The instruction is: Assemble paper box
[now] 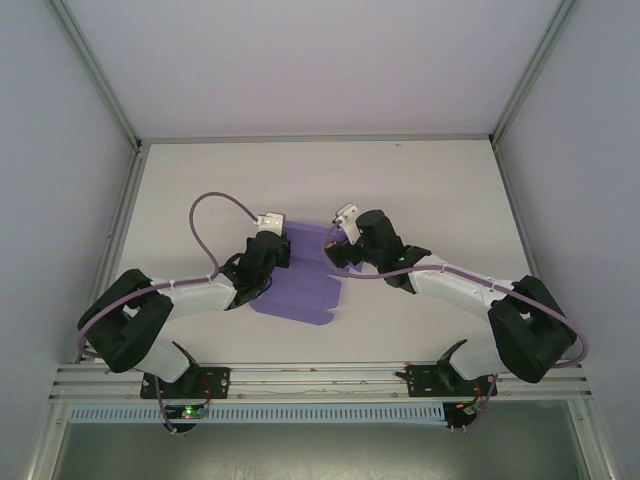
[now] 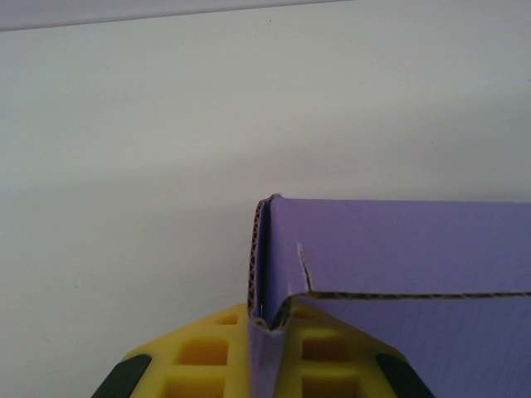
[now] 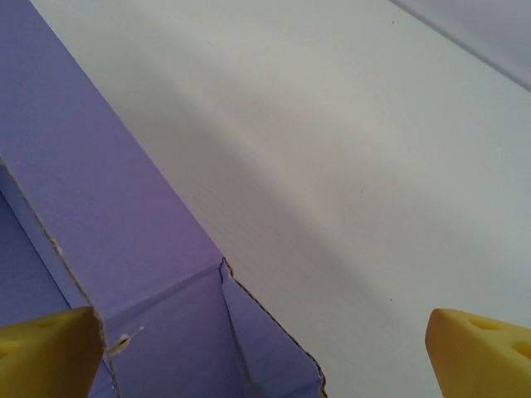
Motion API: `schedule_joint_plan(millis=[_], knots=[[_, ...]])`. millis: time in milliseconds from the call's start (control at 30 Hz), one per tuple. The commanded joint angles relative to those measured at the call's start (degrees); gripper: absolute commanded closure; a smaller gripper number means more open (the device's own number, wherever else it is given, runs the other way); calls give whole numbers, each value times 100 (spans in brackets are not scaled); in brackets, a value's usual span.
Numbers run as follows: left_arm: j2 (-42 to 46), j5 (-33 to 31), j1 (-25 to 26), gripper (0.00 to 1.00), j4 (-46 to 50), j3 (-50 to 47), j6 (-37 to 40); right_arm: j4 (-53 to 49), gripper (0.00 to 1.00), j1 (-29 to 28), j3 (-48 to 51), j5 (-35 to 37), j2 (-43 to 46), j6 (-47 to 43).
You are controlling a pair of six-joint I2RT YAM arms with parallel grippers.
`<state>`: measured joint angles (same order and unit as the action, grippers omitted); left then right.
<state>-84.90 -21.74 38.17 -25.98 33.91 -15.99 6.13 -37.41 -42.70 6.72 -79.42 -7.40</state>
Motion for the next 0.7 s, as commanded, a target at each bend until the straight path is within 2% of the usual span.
schedule_joint_plan(millis=[0, 67, 100, 133, 167, 200, 267, 300, 400, 533, 667], knots=[[182, -257, -3, 100, 176, 109, -137, -155, 2, -47, -152, 39, 477, 113], [193, -292, -4, 100, 172, 100, -157, -214, 2, -45, -33, -29, 835, 301], [194, -292, -8, 100, 188, 98, -164, -172, 5, -32, 66, -18, 1015, 481], [198, -297, -1, 100, 206, 107, -161, -172, 13, 15, 119, -66, 1152, 663], [180, -317, -7, 100, 222, 118, -173, -207, 24, 68, 132, -120, 1253, 879], [179, -326, -2, 100, 231, 124, -178, -250, 42, 137, 147, -219, 1311, 1135], [168, -319, -3, 100, 229, 125, -199, -335, 68, 190, 125, -474, 1283, 1461], [170, -321, -2, 100, 224, 130, -217, -437, 79, 183, 66, -565, 1181, 1580], [177, -354, -3, 100, 261, 158, -298, -798, 92, 189, -161, -705, 731, 1856], [161, -309, -7, 100, 297, 196, -372, -670, 96, 194, -338, -663, 137, 1971], [132, -349, 4, 100, 403, 278, -454, -283, 97, 142, -620, -1320, -367, 1983]])
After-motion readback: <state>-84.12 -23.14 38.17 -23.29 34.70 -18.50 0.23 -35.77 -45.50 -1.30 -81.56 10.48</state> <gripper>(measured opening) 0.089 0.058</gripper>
